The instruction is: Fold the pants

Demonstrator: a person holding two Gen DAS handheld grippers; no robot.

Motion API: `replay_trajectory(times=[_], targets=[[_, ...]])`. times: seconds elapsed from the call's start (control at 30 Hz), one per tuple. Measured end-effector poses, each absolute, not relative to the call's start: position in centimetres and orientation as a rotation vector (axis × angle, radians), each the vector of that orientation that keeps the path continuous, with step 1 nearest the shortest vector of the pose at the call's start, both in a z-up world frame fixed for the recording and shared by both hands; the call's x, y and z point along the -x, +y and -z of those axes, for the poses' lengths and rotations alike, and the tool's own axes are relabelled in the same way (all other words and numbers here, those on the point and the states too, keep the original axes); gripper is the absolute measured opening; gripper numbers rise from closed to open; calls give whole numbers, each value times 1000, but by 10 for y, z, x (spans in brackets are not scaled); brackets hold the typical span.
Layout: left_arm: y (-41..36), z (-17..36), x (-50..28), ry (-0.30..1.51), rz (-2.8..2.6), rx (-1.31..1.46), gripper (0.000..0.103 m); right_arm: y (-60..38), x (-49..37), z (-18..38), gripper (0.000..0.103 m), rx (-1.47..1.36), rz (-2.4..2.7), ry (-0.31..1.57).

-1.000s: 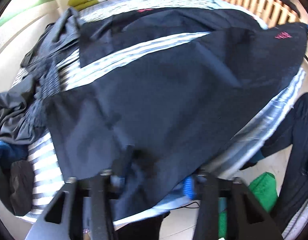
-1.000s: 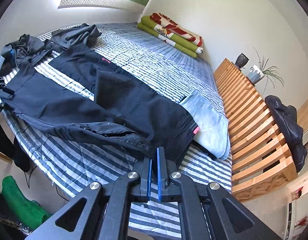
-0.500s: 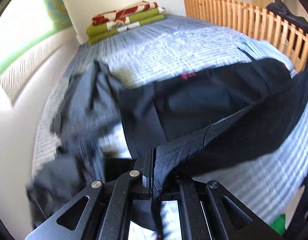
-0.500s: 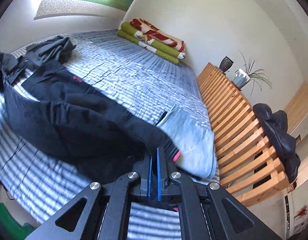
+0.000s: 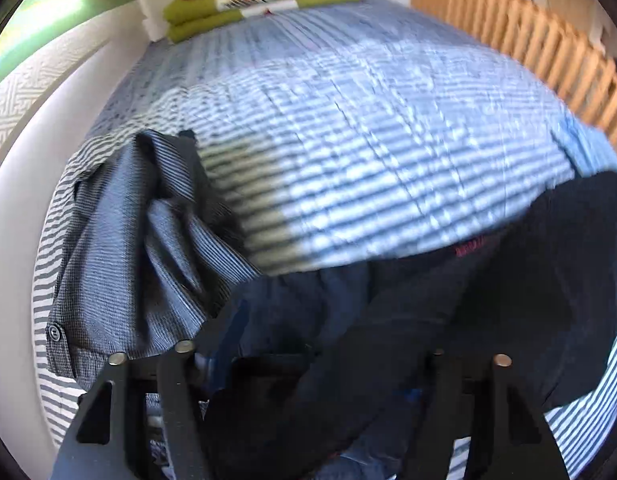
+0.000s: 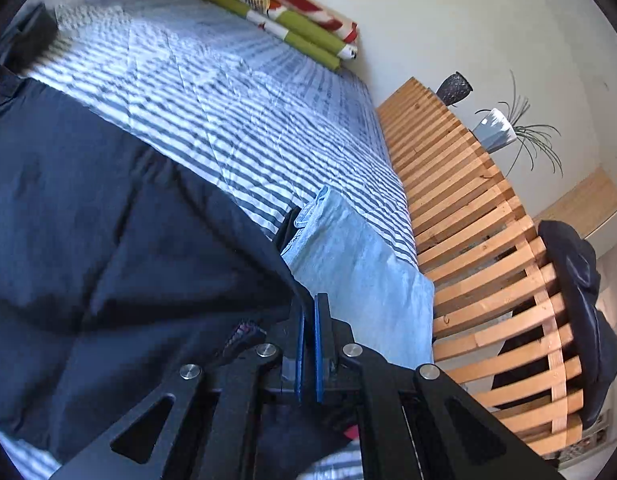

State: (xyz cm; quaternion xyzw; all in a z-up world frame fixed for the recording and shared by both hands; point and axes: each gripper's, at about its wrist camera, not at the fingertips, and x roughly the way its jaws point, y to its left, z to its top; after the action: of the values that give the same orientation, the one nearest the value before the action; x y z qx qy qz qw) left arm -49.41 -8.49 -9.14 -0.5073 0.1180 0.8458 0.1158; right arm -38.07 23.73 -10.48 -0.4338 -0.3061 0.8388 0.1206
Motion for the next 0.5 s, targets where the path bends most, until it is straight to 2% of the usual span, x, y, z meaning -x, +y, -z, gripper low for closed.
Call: replay_trajectory(times=[0.17,0.23,0.43,0.47,0.5], targets=[[-101,84,468,388,-2507,1427,71,235,411,146,7,1366,-2339,-995],[-115,80,458,327,-2519,1415,73,231,414,152,14,1383,-2324,-1001],[-163,58,439,190,-2612,1403,74,229,420,145,19,1336,-2292,-1053],[-169,53,437,155,-2614,1396,74,230,420,140,25,1323,-2290,-1047],[-175,50,431,139,-2611,1392,74,231,418,132,38,1301,-2291,-1043]])
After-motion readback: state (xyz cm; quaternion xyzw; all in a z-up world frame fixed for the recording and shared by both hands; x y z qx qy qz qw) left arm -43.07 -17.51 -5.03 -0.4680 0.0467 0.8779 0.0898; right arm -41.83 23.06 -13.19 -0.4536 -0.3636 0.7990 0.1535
